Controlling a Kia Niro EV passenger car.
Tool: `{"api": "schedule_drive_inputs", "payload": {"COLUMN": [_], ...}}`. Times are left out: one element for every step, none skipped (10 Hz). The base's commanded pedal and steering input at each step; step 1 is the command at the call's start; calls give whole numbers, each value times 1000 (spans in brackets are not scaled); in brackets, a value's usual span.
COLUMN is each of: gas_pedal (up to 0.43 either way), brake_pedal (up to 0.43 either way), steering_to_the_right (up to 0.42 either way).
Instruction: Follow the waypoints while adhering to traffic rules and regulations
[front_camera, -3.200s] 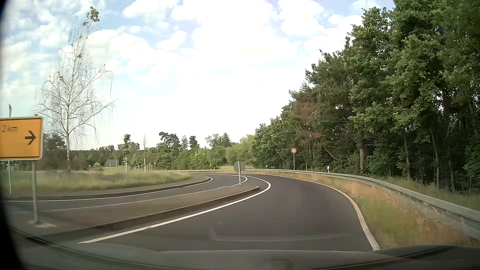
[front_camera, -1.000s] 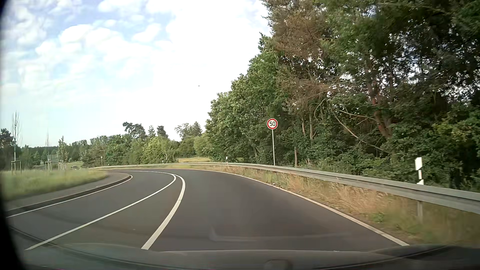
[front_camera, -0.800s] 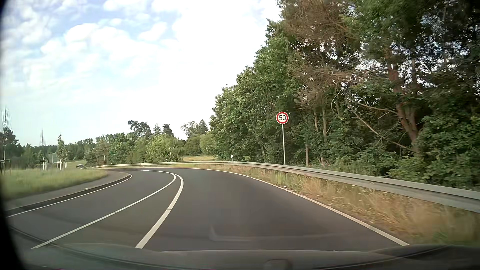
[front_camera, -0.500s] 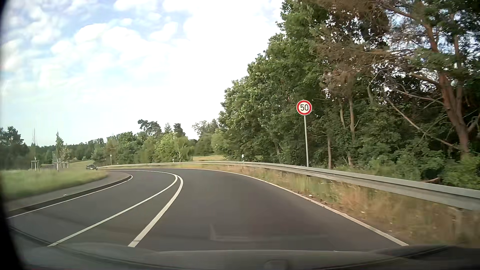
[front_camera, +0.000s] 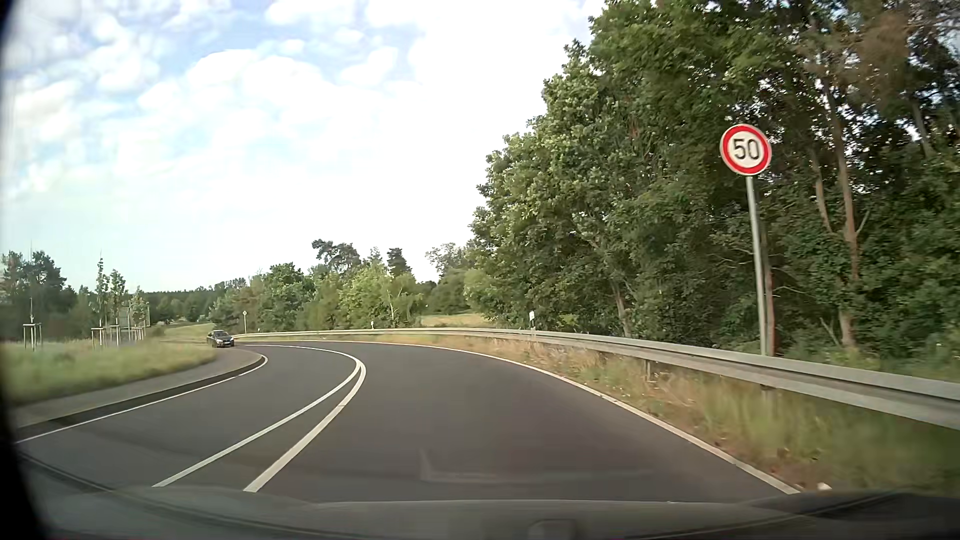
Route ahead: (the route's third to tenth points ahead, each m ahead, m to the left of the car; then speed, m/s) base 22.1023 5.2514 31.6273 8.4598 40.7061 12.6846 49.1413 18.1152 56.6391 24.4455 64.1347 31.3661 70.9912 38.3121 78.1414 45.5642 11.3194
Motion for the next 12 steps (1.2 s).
{"api": "schedule_drive_inputs", "payload": {"gas_pedal": [138,138,138,138,130,130,130,118,110,110,98,98], "brake_pedal": [30,30,30,30,30,30,30,30,30,30,30,30], "steering_to_the_right": [-67,-67,-69,-69,-70,-71,-72,-71,-69,-67,-67,-67]}}
